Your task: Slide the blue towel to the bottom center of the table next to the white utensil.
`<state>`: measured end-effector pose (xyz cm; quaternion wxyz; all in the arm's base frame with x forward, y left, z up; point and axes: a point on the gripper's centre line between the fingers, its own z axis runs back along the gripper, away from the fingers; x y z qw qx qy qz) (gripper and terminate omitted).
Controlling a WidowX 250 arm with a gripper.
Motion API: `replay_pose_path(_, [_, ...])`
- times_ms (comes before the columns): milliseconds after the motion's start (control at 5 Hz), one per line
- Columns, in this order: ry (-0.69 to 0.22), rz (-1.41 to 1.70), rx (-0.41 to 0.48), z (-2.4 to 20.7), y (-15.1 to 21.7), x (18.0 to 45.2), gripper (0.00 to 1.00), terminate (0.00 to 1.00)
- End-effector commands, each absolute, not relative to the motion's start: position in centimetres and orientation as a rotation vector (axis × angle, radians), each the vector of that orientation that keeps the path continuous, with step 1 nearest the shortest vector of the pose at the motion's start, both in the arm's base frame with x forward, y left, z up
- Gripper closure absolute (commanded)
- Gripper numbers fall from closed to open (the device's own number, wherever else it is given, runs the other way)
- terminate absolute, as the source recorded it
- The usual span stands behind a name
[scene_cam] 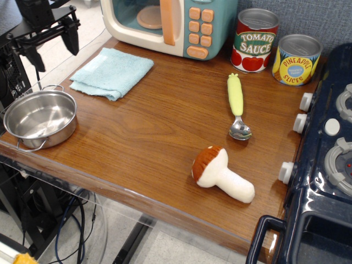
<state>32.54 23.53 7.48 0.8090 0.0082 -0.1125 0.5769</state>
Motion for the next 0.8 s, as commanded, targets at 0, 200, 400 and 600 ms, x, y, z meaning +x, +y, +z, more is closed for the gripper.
replay_pose_path(0, [-0.3,1.175,0.016,7.8,24.0,36.8,0.0,0.0])
replay_pose_path(200, [-0.293,1.154,0.002,6.5,23.5,38.4,0.0,0.0])
replay_pose_path(400, [-0.286,1.136,-0.009,5.8,22.7,39.6,0.0,0.0])
replay_pose_path(600, [-0.268,1.116,-0.007,4.8,21.7,39.9,0.0,0.0])
